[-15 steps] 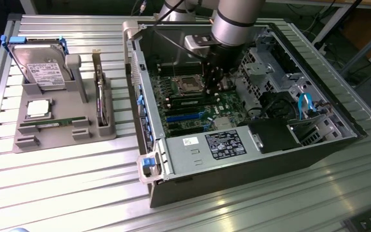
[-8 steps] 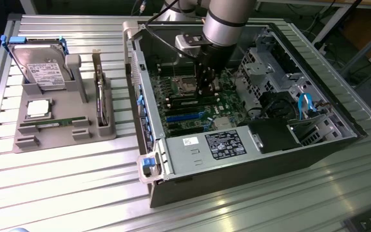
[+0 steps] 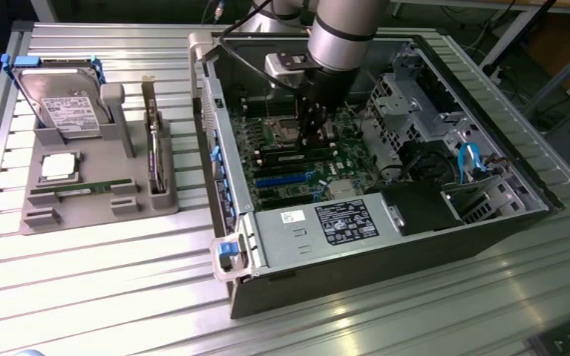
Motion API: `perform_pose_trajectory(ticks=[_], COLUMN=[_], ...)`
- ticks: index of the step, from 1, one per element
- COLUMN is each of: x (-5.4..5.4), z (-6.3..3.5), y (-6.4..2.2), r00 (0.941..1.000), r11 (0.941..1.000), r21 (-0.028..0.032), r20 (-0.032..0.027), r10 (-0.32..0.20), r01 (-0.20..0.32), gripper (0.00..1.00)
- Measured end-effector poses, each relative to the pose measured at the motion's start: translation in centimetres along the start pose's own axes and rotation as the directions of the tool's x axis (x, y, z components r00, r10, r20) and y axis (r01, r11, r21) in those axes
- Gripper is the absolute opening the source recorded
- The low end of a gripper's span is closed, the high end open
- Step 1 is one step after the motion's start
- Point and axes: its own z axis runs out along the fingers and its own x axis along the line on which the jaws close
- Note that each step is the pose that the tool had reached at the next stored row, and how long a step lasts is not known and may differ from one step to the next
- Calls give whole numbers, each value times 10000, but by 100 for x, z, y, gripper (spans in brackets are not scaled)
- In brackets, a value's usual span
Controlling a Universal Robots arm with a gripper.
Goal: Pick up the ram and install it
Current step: 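Press down the ram until it locks into place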
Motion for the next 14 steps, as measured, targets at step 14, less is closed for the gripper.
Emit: perform_pose_trajectory(ticks=[14], x=[-4], z=[84], y=[34], r00=[9999], r11=[10000], r21=[-8], r20=[-152], r10=[3], r01=[-4], gripper=[11])
